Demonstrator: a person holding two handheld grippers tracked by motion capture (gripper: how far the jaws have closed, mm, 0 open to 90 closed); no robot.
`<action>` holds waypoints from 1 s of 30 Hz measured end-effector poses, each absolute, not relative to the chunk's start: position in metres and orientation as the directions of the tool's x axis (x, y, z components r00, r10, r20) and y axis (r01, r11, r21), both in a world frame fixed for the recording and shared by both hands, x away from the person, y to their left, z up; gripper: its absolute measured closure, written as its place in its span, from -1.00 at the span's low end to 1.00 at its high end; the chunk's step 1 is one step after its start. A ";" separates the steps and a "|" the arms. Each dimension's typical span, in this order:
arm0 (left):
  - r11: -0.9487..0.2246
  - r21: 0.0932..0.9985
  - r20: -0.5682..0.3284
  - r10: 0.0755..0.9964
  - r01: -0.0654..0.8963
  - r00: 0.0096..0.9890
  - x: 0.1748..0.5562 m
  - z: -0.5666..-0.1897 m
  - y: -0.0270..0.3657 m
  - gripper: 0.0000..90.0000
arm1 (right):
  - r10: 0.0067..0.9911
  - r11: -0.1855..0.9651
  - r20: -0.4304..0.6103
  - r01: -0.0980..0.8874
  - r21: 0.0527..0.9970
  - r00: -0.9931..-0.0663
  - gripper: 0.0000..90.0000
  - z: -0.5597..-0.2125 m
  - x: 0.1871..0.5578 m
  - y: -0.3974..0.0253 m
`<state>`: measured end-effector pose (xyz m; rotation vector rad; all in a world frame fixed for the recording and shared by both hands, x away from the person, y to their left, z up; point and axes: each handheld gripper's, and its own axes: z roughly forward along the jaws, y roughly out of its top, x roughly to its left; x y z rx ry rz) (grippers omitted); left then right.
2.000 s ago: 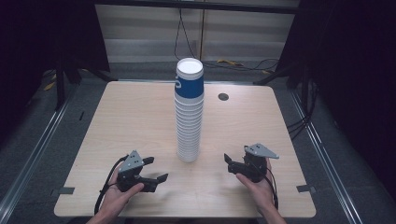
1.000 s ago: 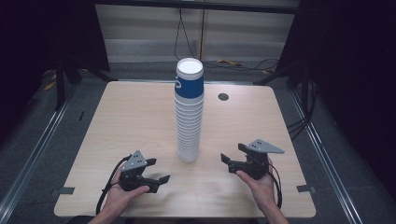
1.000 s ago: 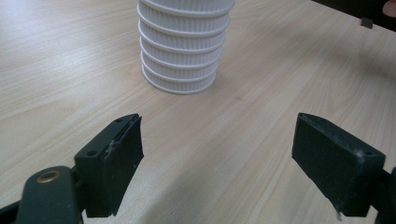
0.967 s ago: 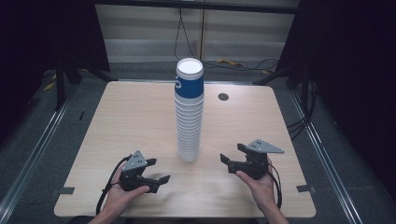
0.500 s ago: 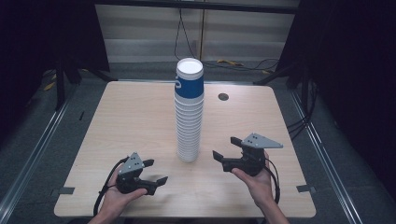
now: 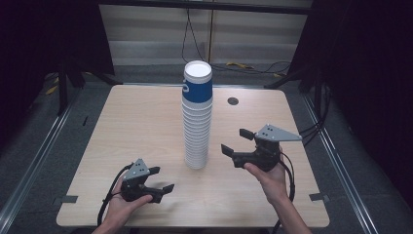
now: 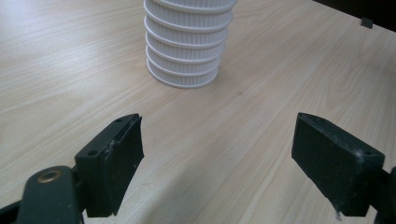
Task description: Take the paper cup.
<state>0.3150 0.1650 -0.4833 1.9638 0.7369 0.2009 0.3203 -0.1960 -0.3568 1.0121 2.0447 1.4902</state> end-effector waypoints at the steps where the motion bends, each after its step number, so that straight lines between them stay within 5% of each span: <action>1: -0.323 0.851 -0.174 0.571 0.414 0.802 0.315 -0.483 0.164 -0.63 | 0.754 0.158 0.086 0.308 0.938 -0.651 -0.63 -0.355 0.321 -0.196; 30: -0.334 0.845 -0.178 0.561 0.418 0.808 0.316 -0.484 0.163 -0.61 | 0.703 0.101 0.067 0.193 0.976 -0.708 -0.59 -0.283 0.334 -0.179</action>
